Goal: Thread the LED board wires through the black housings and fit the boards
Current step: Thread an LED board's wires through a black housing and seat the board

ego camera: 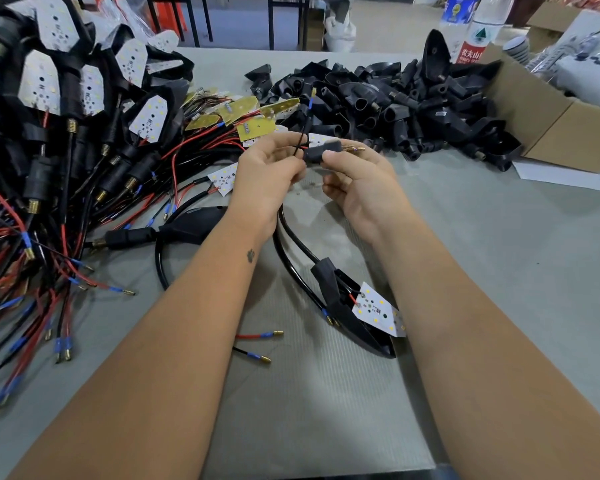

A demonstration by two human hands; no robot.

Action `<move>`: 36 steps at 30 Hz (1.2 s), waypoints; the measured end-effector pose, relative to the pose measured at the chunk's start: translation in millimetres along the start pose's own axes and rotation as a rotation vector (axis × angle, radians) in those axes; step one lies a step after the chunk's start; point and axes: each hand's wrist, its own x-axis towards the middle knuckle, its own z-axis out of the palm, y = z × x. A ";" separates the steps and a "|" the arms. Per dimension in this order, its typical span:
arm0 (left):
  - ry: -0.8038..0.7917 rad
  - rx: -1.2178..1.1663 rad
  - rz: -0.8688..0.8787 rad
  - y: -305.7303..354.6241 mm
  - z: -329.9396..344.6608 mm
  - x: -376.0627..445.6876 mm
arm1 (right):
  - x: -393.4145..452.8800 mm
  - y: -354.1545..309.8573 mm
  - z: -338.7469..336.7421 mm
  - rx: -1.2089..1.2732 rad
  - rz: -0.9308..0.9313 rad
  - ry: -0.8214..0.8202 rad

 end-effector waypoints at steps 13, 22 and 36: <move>0.030 0.018 0.016 -0.4 -0.2 0.5 | 1.8 -2.5 -2.9 0.089 -0.025 0.042; 0.105 -0.034 -0.069 -0.2 -0.6 1.9 | 5.6 -1.9 -7.8 0.247 -0.064 0.115; -0.053 0.094 -0.102 2.8 3.9 0.9 | 1.0 2.6 -1.6 0.039 -0.127 0.073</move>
